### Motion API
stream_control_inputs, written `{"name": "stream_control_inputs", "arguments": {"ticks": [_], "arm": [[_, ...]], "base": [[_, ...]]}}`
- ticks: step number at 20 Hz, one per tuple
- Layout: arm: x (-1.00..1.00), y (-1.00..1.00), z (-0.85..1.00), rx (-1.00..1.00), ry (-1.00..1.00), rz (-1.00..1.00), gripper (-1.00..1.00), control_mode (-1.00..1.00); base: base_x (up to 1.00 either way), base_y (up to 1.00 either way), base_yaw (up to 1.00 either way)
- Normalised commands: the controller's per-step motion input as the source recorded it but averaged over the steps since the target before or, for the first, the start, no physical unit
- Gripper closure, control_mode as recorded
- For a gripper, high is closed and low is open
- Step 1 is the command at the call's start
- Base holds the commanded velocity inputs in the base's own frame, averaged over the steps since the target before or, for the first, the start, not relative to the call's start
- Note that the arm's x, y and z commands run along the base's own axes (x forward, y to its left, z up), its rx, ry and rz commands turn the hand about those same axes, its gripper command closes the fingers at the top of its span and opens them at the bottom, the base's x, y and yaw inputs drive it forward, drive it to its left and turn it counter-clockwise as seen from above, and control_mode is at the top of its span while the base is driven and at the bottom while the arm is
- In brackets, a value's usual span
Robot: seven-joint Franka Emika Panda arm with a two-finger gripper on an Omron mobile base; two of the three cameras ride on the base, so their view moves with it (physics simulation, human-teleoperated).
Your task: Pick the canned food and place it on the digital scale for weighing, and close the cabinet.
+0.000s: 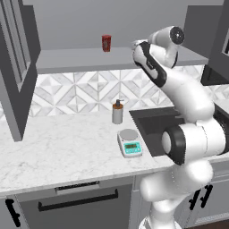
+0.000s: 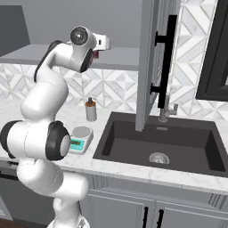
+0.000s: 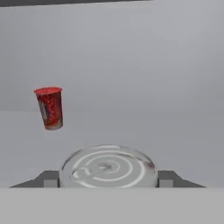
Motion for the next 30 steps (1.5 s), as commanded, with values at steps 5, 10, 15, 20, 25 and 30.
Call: {"name": "stream_control_inputs", "arguments": {"ticks": [5, 10, 15, 20, 25, 30], "arm": [[-1.00, -0.10, -0.11, 0.13, -0.04, 0.03, 1.00, -1.00], [-1.00, 0.00, -0.17, 0.09, 0.00, 0.13, 1.00, -1.00], [-0.94, 0.00, -0.40, 0.00, 0.00, 0.35, 1.00, -1.00], [-0.40, 0.12, -0.65, 0.00, -0.02, 0.49, 1.00, -1.00], [-0.08, 0.07, -0.62, 0.01, -0.11, 0.46, 1.00, -1.00], [0.00, 0.00, -0.59, 0.00, -0.22, 0.34, 1.00, -1.00]], "base": [[0.00, 0.00, 0.00], [0.00, 0.00, 0.00], [0.00, 0.00, 0.00], [0.00, 0.00, 0.00], [0.00, 0.00, 0.00], [0.00, 0.00, 0.00]]}}
